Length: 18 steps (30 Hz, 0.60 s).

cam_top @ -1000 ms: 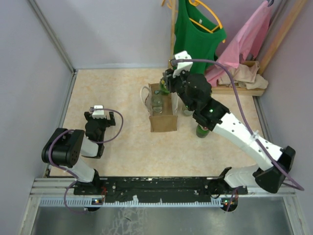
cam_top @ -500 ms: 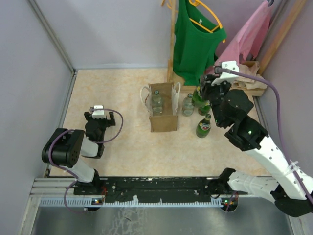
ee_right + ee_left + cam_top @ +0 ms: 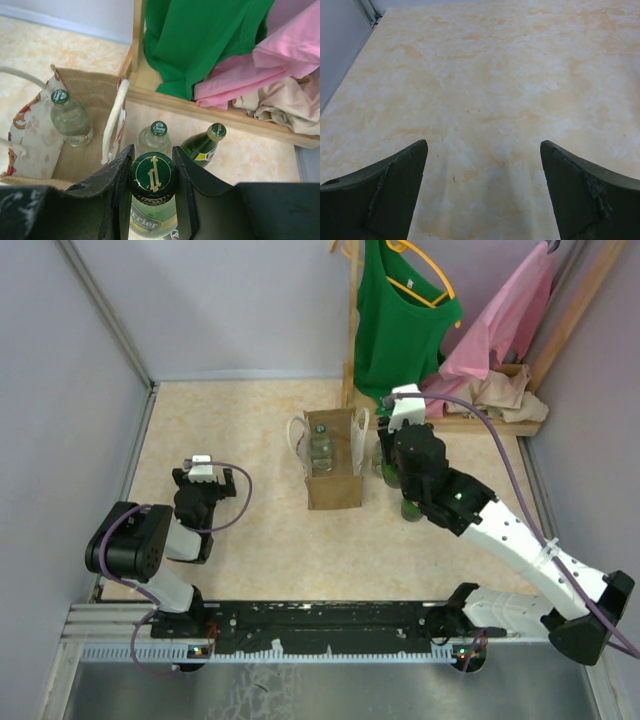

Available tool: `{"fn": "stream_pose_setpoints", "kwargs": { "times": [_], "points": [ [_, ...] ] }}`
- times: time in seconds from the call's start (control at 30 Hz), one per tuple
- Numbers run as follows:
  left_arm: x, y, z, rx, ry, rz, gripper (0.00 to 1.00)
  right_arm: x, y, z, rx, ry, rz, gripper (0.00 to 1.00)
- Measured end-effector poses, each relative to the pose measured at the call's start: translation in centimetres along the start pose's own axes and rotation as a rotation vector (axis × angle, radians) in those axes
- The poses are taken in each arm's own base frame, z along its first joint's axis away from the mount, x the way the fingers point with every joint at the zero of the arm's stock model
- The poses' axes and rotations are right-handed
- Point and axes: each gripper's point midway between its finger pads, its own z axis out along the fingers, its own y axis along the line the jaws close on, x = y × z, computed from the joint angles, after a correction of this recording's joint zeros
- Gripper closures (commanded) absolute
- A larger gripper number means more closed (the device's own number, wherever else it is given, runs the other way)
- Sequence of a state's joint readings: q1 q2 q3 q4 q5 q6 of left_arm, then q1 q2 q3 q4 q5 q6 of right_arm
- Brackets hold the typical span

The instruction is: Take the beverage out of the canvas bag

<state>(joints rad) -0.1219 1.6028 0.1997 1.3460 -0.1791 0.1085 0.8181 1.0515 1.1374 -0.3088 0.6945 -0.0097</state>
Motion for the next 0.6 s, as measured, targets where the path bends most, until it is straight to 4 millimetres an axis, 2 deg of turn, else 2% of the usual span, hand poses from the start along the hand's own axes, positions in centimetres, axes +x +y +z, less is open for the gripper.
{"fn": "stream_pose_setpoints", "kwargs": {
  "times": [0.27, 0.37, 0.5, 0.6],
  "points": [
    [0.0, 0.0, 0.0, 0.0, 0.0, 0.0, 0.0, 1.8, 0.9, 0.8, -0.007, 0.034, -0.001, 1.0],
    [0.0, 0.0, 0.0, 0.0, 0.0, 0.0, 0.0, 3.1, 1.2, 1.1, -0.007, 0.047, 0.006, 1.0],
    [0.0, 0.0, 0.0, 0.0, 0.0, 0.0, 0.0, 6.3, 1.8, 2.1, -0.023, 0.091, 0.028, 1.0],
    [0.0, 0.0, 0.0, 0.0, 0.0, 0.0, 0.0, 9.5, 2.2, 2.8, -0.035, 0.14, 0.046, 1.0]
  ]
}}
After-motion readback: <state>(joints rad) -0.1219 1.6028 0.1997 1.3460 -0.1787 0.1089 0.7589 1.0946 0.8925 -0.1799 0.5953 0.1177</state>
